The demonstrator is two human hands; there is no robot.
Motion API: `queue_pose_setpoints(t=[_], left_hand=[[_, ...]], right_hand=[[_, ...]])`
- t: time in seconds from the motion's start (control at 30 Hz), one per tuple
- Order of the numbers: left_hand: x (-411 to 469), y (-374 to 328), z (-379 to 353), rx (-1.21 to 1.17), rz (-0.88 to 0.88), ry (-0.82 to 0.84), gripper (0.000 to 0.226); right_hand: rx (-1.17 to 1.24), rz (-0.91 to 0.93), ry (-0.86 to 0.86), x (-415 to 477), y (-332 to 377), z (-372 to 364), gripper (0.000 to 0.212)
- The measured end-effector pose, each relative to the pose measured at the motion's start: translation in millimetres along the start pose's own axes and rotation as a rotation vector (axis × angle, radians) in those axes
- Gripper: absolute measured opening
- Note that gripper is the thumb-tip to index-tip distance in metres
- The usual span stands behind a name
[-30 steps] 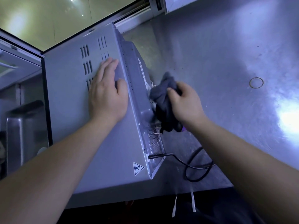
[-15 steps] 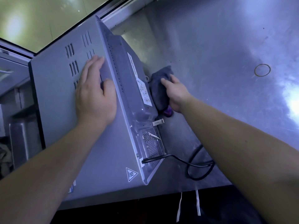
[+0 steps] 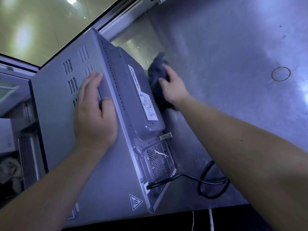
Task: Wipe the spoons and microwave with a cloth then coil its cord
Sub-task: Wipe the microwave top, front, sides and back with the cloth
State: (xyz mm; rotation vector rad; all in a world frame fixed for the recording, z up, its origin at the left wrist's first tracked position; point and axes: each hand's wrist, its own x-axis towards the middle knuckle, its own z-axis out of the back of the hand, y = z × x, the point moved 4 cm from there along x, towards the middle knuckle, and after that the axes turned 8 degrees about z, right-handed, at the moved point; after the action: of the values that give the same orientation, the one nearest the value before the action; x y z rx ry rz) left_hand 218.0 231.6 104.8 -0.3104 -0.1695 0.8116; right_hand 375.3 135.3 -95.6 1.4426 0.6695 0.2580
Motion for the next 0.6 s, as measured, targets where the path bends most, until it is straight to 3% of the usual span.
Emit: queue_pose_setpoints(t=[0.07, 0.2, 0.43, 0.6], left_hand=[[0, -1, 0, -0.001, -0.001, -0.001, 0.056], [0, -1, 0, -0.006, 0.005, 0.002, 0.057], [1, -1, 0, -0.009, 0.014, -0.007, 0.058], [2, -1, 0, -0.013, 0.009, -0.014, 0.059]], right_hand=[[-0.098, 0.082, 0.109, -12, 5, -19, 0.057], [-0.102, 0.080, 0.078, -44, -2, -15, 0.059], [0.110, -0.250, 0.075, -101, -46, -8, 0.039], [0.409, -0.403, 0.195, -106, -59, 0, 0.044]])
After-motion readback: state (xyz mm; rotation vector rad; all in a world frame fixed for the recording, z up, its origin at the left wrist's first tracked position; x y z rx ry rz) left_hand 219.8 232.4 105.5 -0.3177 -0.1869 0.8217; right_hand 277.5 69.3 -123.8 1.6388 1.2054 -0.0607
